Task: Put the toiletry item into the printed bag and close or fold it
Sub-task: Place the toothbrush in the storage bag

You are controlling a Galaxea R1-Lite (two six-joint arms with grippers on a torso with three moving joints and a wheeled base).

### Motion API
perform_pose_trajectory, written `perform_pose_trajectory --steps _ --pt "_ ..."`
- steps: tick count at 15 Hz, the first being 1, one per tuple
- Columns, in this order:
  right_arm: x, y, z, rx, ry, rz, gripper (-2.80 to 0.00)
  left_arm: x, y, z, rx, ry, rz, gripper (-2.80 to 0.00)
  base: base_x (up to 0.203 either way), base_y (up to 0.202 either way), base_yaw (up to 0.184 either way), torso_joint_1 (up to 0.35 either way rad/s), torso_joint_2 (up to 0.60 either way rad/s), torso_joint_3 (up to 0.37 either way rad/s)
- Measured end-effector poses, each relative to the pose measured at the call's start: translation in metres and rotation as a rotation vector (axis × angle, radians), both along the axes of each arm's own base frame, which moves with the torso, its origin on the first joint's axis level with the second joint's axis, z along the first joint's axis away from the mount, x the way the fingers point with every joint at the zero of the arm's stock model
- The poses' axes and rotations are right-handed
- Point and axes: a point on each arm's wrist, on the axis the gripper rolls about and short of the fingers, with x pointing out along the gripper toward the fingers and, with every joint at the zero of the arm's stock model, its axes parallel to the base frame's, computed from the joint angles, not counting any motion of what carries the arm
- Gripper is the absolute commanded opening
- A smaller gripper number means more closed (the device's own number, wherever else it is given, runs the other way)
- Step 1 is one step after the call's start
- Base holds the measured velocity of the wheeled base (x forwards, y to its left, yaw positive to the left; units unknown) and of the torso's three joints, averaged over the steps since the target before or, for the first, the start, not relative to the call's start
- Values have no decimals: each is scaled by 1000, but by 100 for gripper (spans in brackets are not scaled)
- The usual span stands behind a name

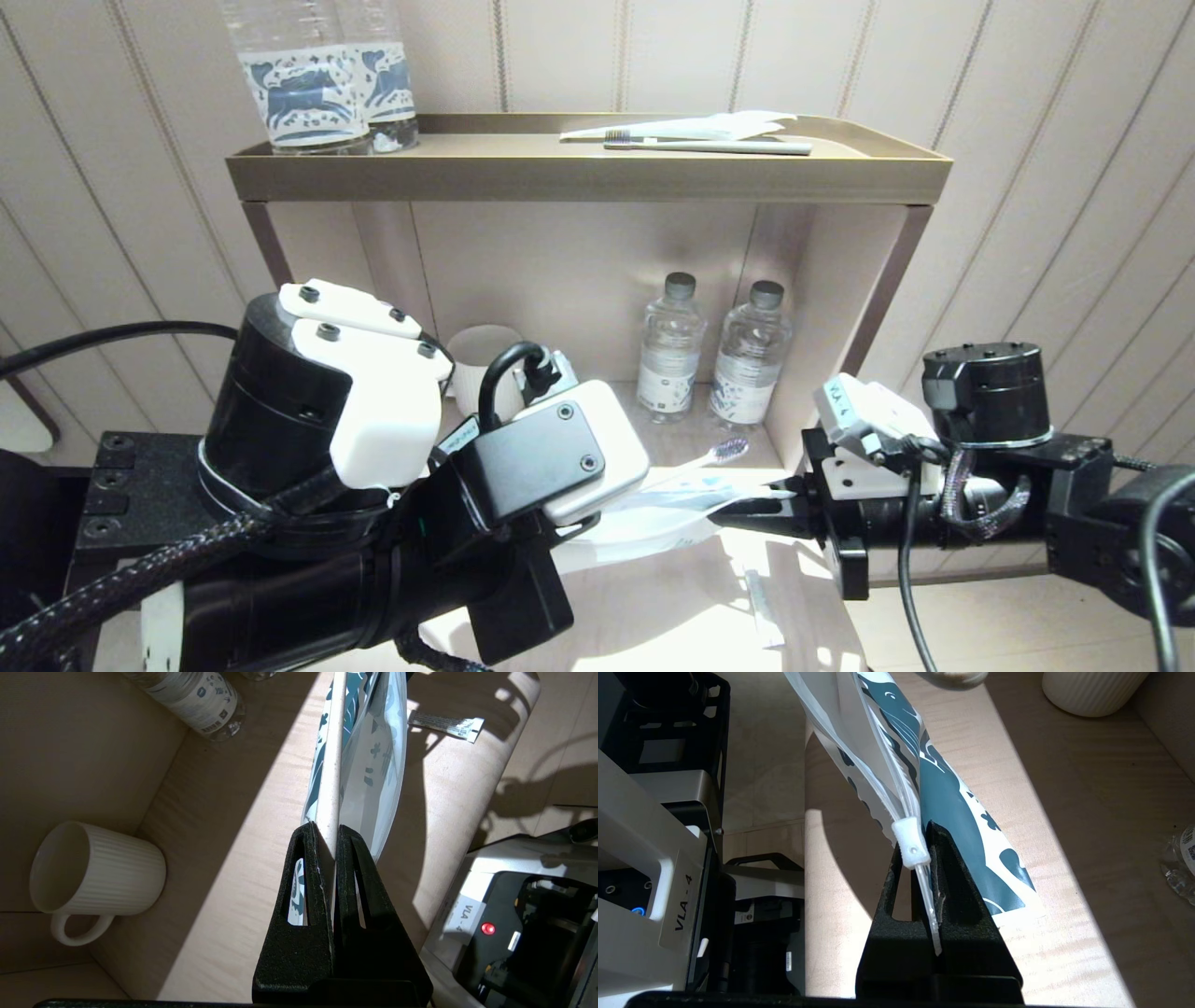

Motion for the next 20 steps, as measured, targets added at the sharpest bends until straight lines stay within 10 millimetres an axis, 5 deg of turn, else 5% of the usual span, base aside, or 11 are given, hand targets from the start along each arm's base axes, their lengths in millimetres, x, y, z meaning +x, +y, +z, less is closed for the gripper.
perform_pose_trajectory --steps 1,2,12,19,20 --pt "0 0 0 0 1 1 -280 0 0 -1 1 2 -1 -280 0 0 0 0 0 0" --pt "0 0 0 0 1 1 -280 0 0 -1 4 3 -1 0 0 0 0 0 0 0" --pt "1 1 -2 -3 6 0 -280 1 -1 2 -38 15 17 0 0 0 0 0 0 0" --pt "1 2 0 -7 -2 -10 -280 15 -2 29 -416 107 204 0 0 0 0 0 0 0" --pt "1 2 0 -6 -2 -11 -280 18 -4 26 -442 128 241 -280 0 0 0 0 0 0"
